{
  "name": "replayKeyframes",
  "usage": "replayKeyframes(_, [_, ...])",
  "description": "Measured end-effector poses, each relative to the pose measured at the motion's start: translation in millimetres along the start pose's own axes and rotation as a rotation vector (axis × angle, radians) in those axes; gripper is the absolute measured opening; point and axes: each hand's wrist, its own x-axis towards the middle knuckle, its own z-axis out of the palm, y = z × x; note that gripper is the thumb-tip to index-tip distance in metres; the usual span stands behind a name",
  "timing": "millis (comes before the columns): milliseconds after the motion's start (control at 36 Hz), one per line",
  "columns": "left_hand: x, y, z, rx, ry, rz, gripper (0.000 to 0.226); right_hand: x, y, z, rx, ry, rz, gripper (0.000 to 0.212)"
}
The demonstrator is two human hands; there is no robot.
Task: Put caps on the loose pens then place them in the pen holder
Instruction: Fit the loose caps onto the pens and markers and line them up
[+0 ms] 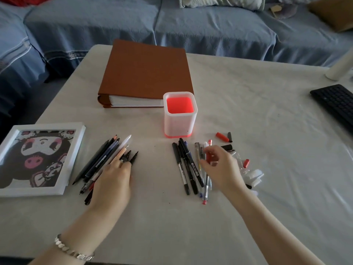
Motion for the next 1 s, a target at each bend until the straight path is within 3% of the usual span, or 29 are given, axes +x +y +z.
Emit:
replayKeyframes(194, [1.1,11.8,-3.8,0.053,-0.012,0.061,0.034,-5.6,-0.5,9.8,-0.133,-0.095,-0.147,0.024])
replayKeyframes(333, [2.5,24.4,-12.0,-0.075,-0.037,0.019,0.006,-15.6,7.6,-13.2,-0.183,-0.097,-0.204,0.017])
replayKeyframes(444, [3.4,39.4,-15.0,-0.369,0.016,0.023,0.012,-16.7,25.3,-49.4,-0.315,-0.055,-0.108,0.016])
replayKeyframes(556, [1.4,48.7,-18.4,-0.446,0.074,0.066,0.018,-15.5,43.8,-82.6,-0.507,-0.122,0.032,0.01])
replayKeyframes(639, [-2.5,54.8,-19.4,-0.509,0.08,0.093,0.02,-17.5,48.0,-89.3,-0.564,-0.224,0.004,0.008])
replayKeyframes(806, [-10.4,62.3,-22.4,-0.567,0.089,0.157,0.017,-22.1,51.2,-70.5,-0.652,-0.339,-0.057,0.023])
replayKeyframes(1000, [-13.6,58.0,-23.0,-0.598,0.072,0.172,0.018,-17.0,56.0,-69.2,-0.699,-0.188,-0.023,0.022])
